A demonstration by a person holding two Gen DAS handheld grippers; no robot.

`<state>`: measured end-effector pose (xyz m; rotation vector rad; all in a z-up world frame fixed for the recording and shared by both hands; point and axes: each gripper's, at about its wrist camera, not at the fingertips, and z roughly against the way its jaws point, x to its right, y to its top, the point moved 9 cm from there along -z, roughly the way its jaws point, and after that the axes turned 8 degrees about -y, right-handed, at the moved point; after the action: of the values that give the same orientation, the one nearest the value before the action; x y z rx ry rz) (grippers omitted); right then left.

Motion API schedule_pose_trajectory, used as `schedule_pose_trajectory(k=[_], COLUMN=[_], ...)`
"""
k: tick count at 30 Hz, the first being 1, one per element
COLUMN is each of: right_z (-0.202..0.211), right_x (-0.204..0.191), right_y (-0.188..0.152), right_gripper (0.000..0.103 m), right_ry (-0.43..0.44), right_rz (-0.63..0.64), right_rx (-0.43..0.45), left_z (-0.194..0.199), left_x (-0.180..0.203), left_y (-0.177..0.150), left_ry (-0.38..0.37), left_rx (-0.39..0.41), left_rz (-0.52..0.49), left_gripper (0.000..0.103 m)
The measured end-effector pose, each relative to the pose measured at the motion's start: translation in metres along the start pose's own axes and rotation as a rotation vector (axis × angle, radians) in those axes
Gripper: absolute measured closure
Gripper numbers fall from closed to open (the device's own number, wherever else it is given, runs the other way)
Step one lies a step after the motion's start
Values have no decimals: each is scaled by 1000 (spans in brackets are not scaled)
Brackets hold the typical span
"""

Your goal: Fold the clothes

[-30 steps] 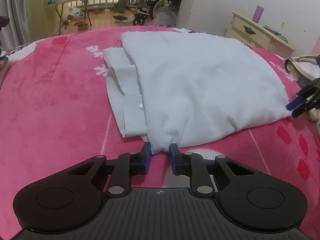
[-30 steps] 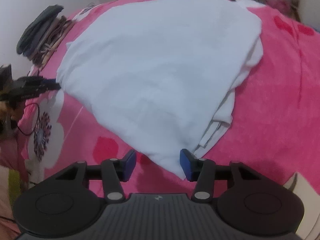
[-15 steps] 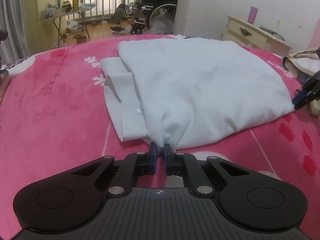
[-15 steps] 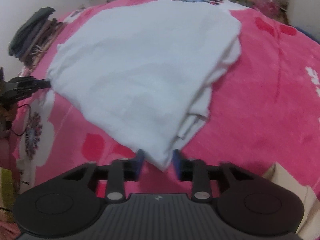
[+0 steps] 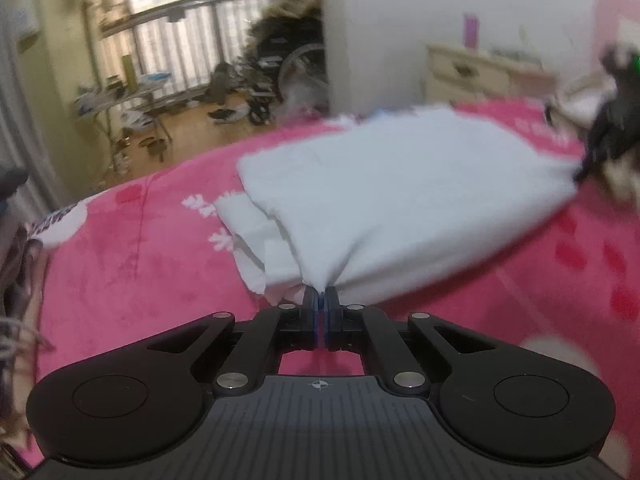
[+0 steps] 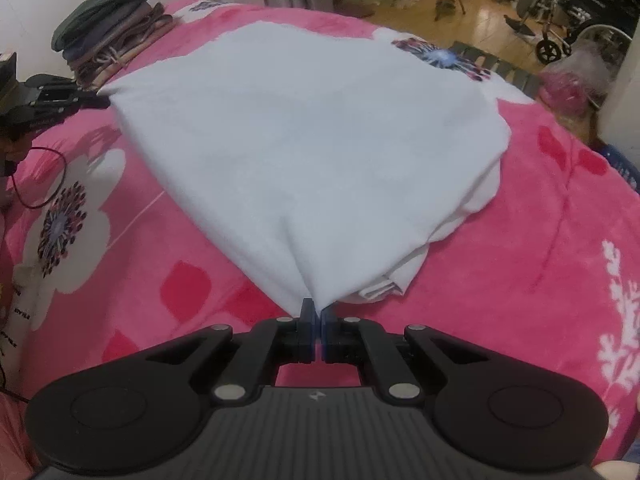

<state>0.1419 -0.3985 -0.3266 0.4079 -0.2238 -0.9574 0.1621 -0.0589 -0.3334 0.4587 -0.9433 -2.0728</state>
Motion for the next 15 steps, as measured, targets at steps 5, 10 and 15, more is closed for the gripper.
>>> schedule_pose_trajectory(k=[5,10,15], right_z=[-6,-32,-9], right_x=[-2,2,24], right_y=[-2,-20,-26], right_gripper=[100,85,64], right_ry=[-23,-50,-48], right_rz=[29,-62,-193], right_rx=[-14,-72,-63], left_z=[-19,-21,-2], left_x=[2,-6,-25], left_y=[-28,-43,-40], left_ry=[0,28,87], left_rx=[-100,-148,-169], left_rz=[-10,71,154], left_gripper=[102,90,75])
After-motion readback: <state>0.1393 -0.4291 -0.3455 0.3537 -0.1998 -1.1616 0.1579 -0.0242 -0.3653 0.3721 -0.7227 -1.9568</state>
